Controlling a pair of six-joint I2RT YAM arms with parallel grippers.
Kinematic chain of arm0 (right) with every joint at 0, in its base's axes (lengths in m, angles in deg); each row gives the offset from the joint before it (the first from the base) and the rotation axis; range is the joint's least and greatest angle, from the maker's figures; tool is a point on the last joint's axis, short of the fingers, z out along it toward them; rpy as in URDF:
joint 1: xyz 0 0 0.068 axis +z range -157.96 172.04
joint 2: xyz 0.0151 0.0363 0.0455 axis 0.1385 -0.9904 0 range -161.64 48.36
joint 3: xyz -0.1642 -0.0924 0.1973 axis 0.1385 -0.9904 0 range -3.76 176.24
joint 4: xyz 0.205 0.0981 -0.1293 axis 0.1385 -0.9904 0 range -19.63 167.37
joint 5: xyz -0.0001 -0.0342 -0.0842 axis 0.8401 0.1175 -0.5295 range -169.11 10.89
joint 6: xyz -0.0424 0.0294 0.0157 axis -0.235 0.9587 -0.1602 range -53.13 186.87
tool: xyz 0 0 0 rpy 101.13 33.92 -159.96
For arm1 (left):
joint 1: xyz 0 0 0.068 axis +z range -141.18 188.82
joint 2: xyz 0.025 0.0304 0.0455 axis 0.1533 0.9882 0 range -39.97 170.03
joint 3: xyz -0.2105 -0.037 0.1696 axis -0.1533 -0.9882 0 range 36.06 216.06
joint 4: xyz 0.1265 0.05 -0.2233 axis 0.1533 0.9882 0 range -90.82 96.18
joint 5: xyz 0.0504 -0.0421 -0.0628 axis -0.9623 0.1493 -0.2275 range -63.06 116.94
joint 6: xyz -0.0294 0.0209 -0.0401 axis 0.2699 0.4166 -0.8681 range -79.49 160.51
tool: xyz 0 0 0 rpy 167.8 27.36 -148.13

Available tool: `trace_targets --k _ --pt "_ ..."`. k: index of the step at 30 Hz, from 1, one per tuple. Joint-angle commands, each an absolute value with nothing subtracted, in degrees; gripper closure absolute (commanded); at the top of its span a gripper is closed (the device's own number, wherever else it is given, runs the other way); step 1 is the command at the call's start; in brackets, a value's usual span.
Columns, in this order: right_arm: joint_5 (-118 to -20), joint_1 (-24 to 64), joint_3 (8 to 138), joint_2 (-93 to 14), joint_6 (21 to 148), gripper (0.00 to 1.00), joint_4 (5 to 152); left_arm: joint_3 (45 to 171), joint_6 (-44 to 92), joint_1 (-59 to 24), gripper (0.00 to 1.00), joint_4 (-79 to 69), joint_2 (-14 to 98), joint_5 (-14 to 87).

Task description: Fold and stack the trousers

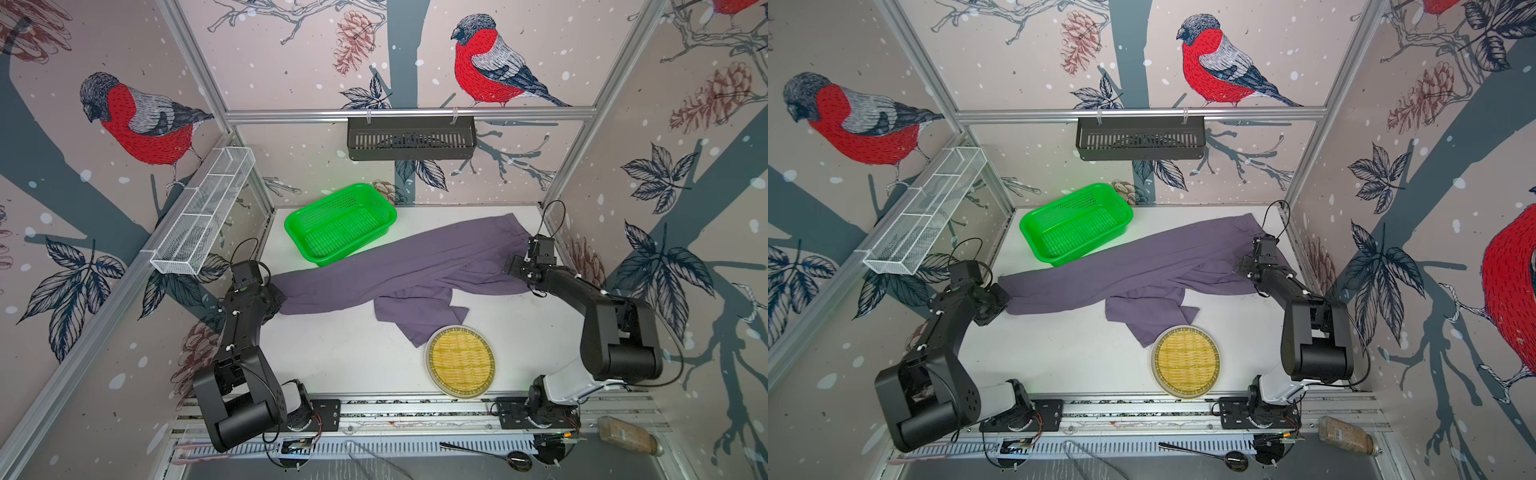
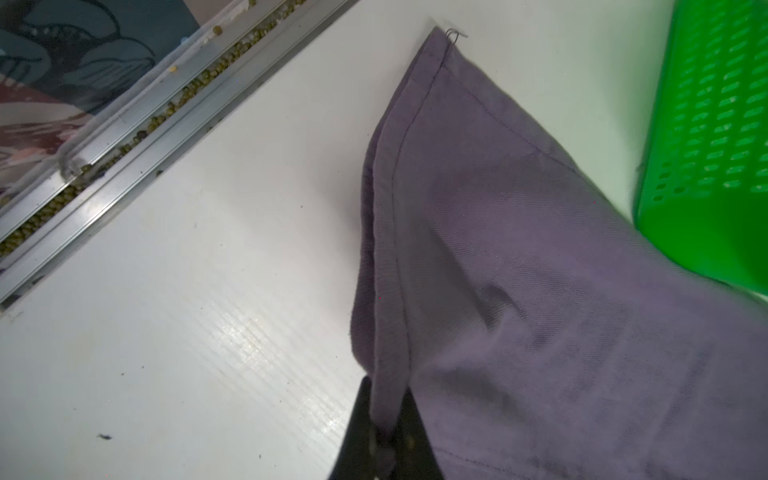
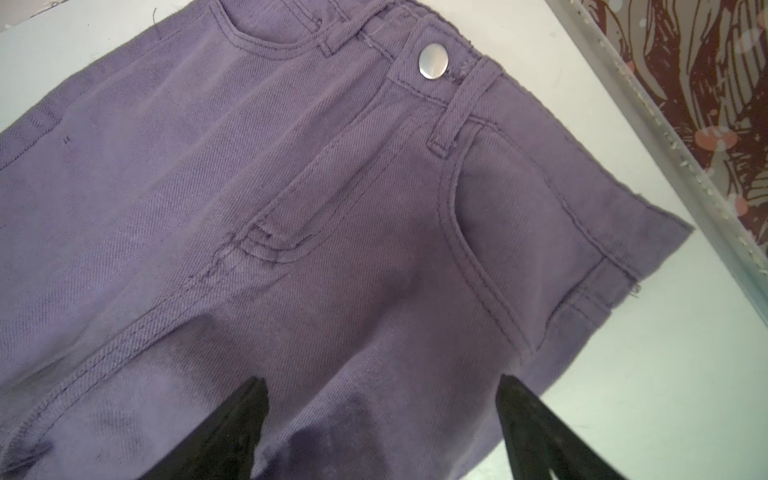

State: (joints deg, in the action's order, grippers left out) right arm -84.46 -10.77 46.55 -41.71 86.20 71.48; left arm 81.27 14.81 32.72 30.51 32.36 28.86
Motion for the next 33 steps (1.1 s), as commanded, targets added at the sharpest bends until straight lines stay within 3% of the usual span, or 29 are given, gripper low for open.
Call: trace_targets --k 1,2,5,10,13,17,23,29,33 --pt "-85.37 -10.91 46.97 -40.74 86.58 0.11 70.71 80.38 13.77 32.84 0.88 29.24 30.95 27.24" --pt "-85.13 -10.86 47.16 -40.59 86.56 0.11 70.70 80.36 13.93 32.90 0.83 29.25 30.68 27.05" --pt "-84.59 -10.77 47.86 -40.44 86.47 0.11 70.12 80.83 14.29 32.90 0.56 29.51 29.80 28.22" --pt "-83.08 -10.27 49.54 -39.39 85.87 0.11 68.43 81.72 14.63 32.44 0.32 29.51 25.11 35.73" --pt "-81.52 -9.32 50.67 -37.87 85.78 0.11 66.65 81.71 13.58 27.95 0.21 30.82 21.53 36.66" --pt "-80.21 -7.49 51.02 -35.55 85.43 0.10 64.15 79.63 8.39 17.67 0.20 32.28 17.34 36.65" --pt "-80.40 -2.30 49.61 -32.21 84.71 0.10 60.91 73.77 -5.65 -6.09 0.21 28.44 14.25 34.60" --pt "-82.07 0.50 47.50 -30.47 84.75 0.10 60.19 72.53 -19.08 -27.74 0.25 23.10 19.76 28.90" --pt "-83.11 1.26 46.79 -30.09 84.60 0.10 60.14 75.19 -23.61 -36.69 0.29 21.82 25.67 24.69"
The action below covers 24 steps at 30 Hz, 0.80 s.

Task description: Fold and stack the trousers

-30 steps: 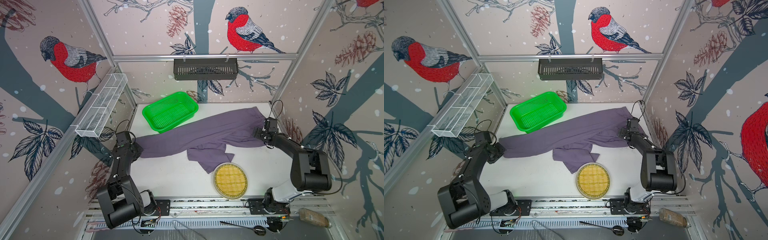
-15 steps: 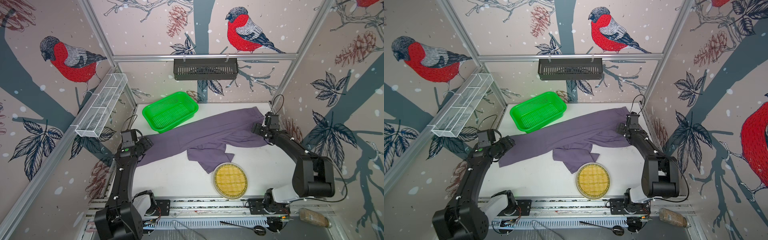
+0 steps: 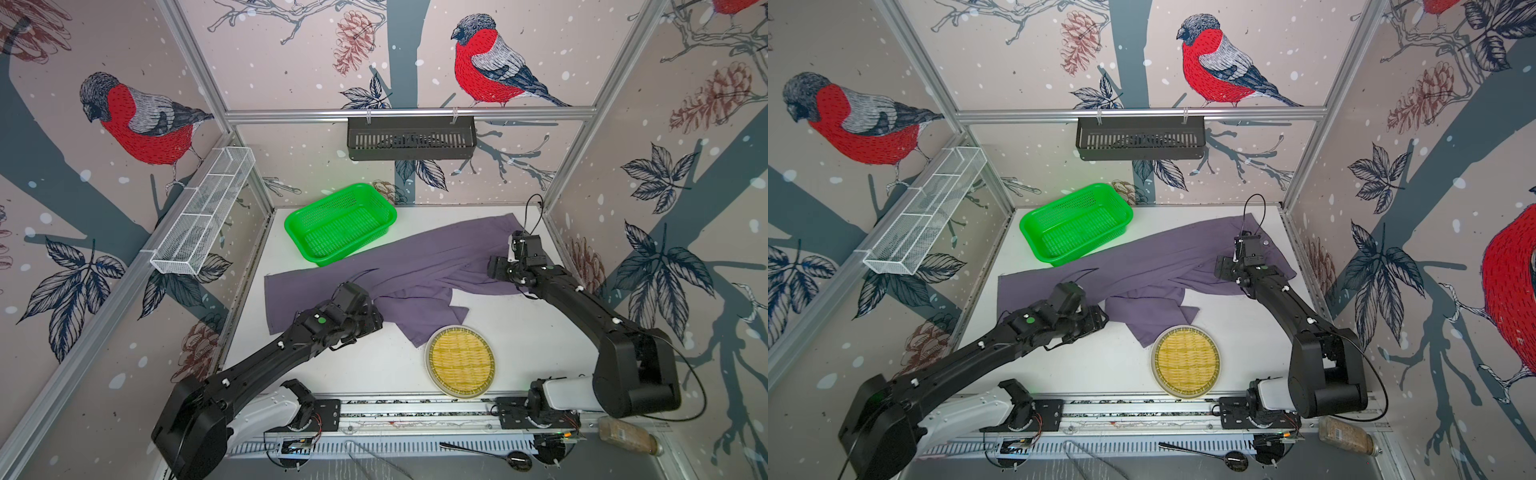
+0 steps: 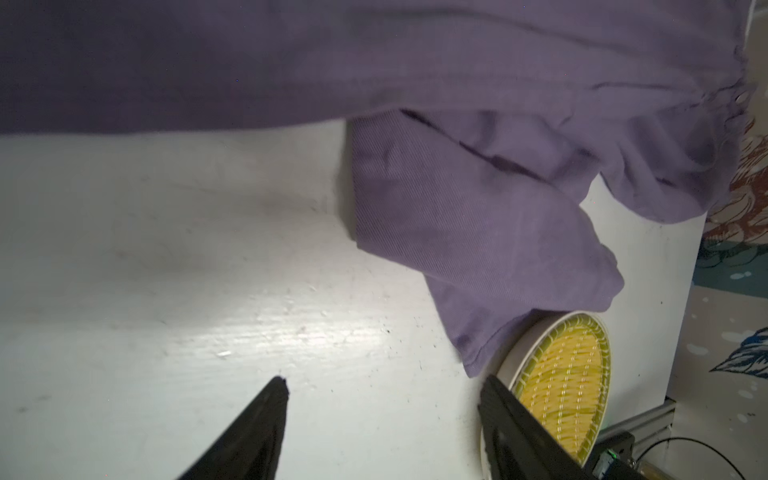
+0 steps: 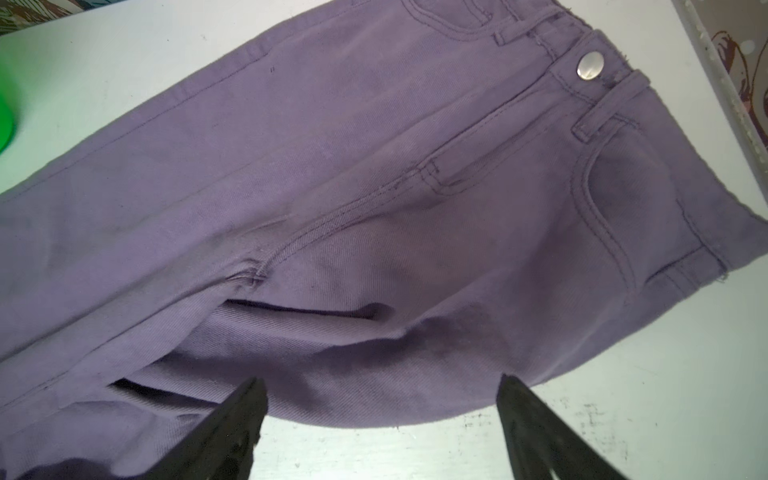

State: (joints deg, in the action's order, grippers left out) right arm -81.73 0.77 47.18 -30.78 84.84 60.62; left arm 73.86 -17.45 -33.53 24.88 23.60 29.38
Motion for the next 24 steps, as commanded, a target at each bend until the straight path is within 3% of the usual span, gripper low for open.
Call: trace_targets --k 1,15,24 --pt "-83.05 1.35 46.49 -29.90 84.66 0.10 60.22 75.35 -24.15 -38.06 0.30 20.41 27.21 24.86" --pt "-66.88 -0.90 37.91 -20.57 85.38 0.07 64.16 82.02 -26.72 -47.51 0.39 12.05 46.95 28.26" --pt "-66.56 -0.85 36.63 -19.75 85.67 0.07 64.67 82.22 -28.07 -50.40 0.45 14.97 50.51 26.67"
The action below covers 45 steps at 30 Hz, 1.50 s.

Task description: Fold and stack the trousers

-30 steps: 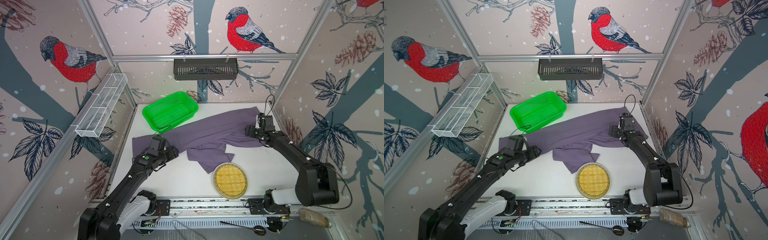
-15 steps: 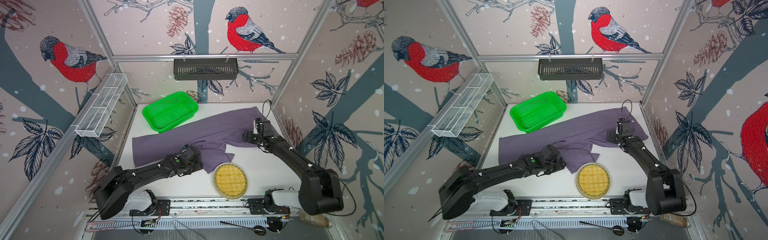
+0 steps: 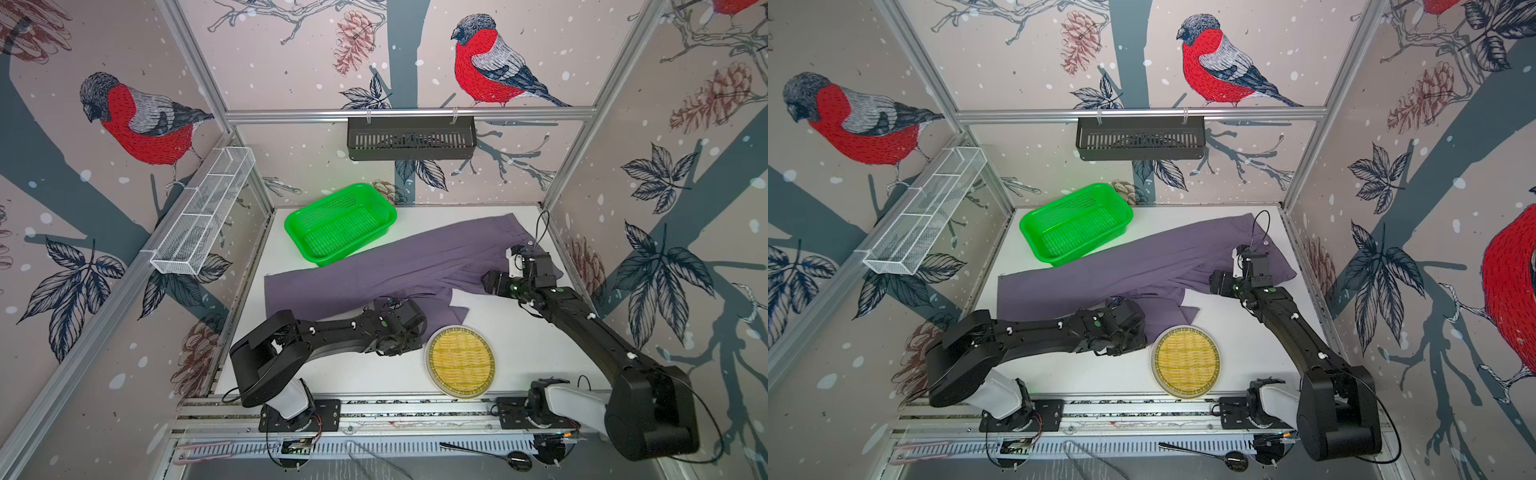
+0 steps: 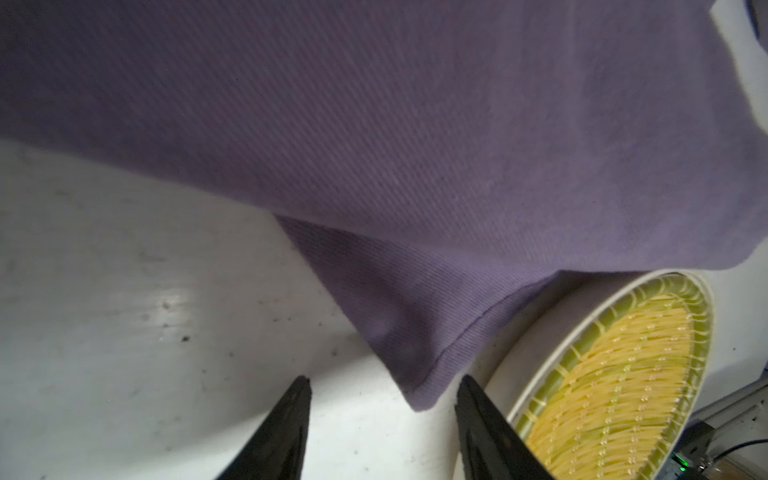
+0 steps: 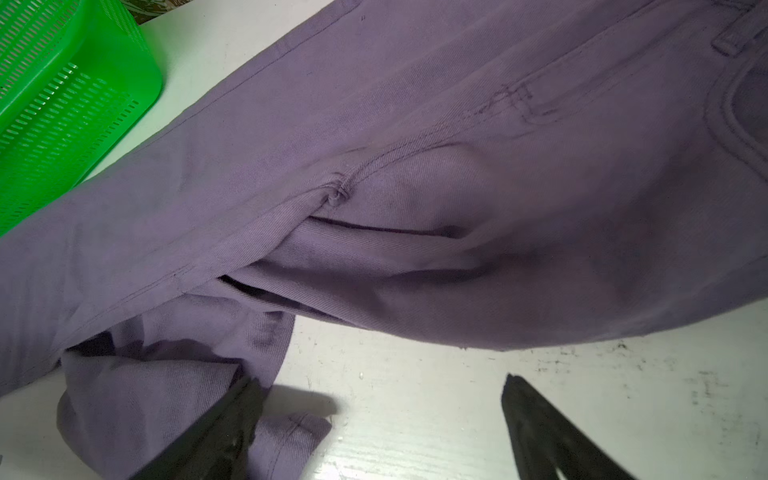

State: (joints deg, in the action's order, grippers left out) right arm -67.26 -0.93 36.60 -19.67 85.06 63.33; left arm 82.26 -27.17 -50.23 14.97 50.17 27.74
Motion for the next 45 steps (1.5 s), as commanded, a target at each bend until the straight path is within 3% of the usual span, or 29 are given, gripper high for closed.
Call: trace_targets --k 1,4,17,22,31,45 --pt "-67.01 -0.83 36.67 -19.84 85.45 0.07 64.63 82.05 -28.37 -50.42 0.46 13.47 50.82 27.27" --pt "-68.04 -0.92 36.65 -19.67 85.36 0.07 64.43 83.25 -28.34 -50.67 0.49 13.85 52.42 27.82" --pt "-67.43 -0.93 35.61 -18.97 85.76 0.08 65.44 85.07 -28.06 -51.12 0.79 13.93 55.80 27.90" --pt "-67.29 -0.93 35.09 -18.59 85.74 0.08 65.84 86.06 -27.61 -50.79 0.99 16.91 56.06 26.73" --pt "-67.99 -1.02 36.31 -19.72 85.81 0.08 66.22 90.11 -23.47 -48.56 1.00 33.35 47.47 18.21" --pt "-80.79 -4.31 42.45 -29.17 87.16 0.07 67.93 88.05 -19.28 -34.42 1.00 54.62 25.10 1.06"
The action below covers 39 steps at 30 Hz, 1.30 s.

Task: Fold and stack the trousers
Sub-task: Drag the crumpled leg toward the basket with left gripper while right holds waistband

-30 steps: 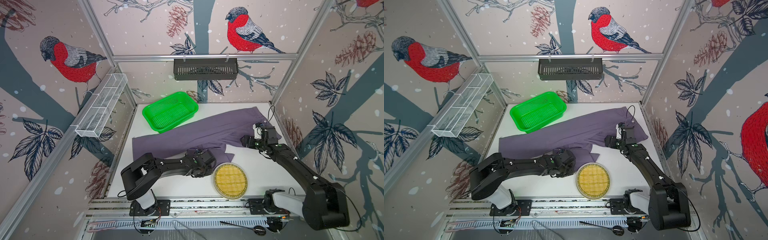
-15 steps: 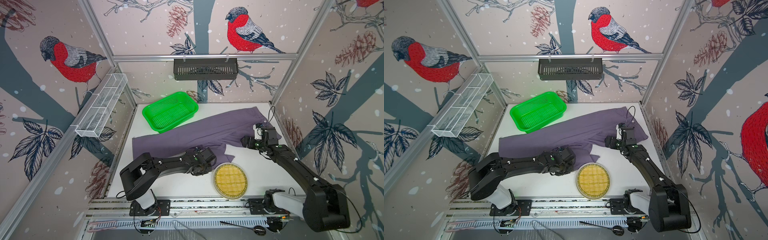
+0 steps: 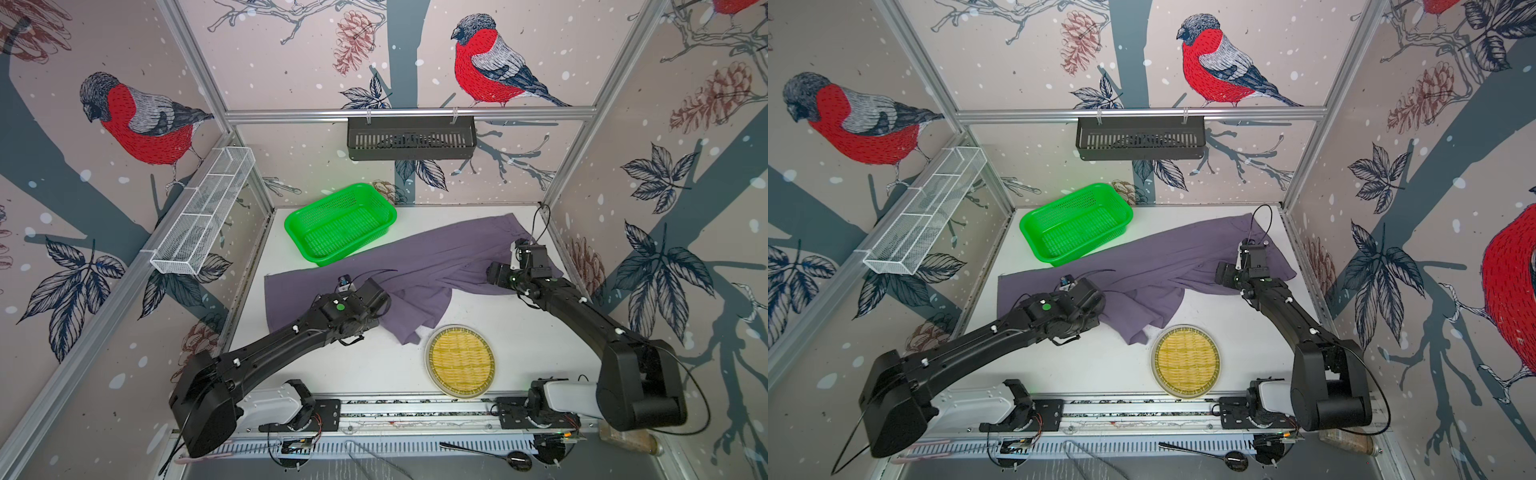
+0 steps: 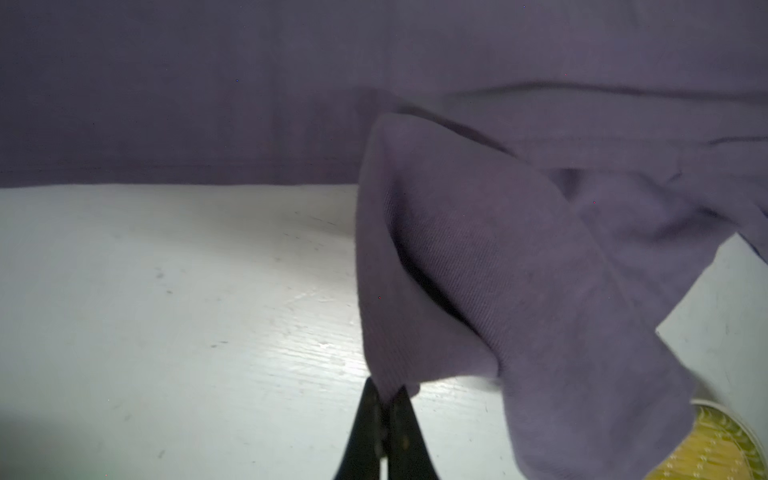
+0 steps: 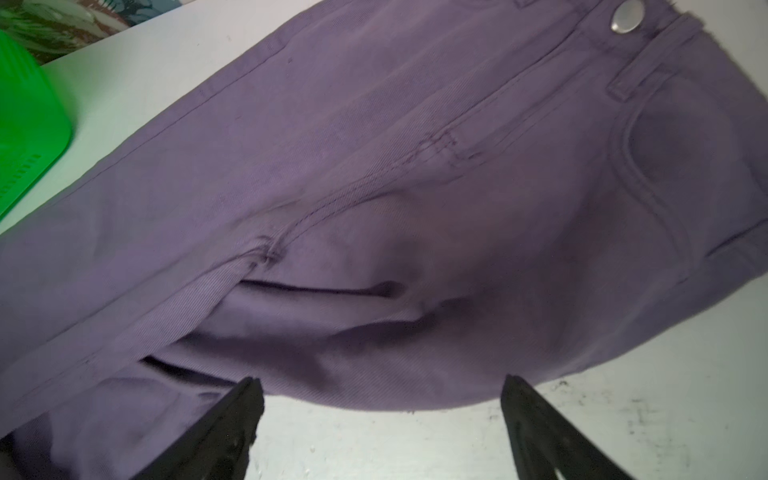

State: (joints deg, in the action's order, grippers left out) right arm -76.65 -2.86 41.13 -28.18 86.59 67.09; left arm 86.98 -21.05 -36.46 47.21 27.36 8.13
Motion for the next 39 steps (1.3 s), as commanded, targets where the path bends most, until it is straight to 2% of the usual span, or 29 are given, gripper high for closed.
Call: trace_targets --k 1,5,15,21,25,31,39 --pt "-80.51 -5.54 42.64 -29.40 87.44 0.07 68.04 88.49 -18.84 -33.23 1.00 55.90 24.05 -0.21" --pt "-75.12 -11.06 41.83 -29.44 90.63 0.07 69.59 90.28 -16.39 -26.80 1.00 61.17 19.78 -6.13" --pt "-80.60 -17.98 39.08 -29.33 94.06 0.07 70.10 89.17 -12.40 -14.07 1.00 60.30 11.62 -8.29" --pt "-82.10 -20.83 39.10 -30.37 94.64 0.07 70.58 81.95 -8.51 -5.81 1.00 50.99 10.24 -0.42" --pt "-81.95 -23.11 39.64 -32.16 94.99 0.08 71.29 76.29 -5.55 1.96 1.00 42.36 8.81 9.62" --pt "-79.64 -27.00 39.21 -34.79 96.05 0.09 73.46 76.64 -3.25 2.84 1.00 40.94 11.44 10.10" --pt "-76.48 -27.49 44.84 -43.09 95.39 0.16 74.78 76.29 -1.95 3.32 1.00 38.99 13.29 10.63"
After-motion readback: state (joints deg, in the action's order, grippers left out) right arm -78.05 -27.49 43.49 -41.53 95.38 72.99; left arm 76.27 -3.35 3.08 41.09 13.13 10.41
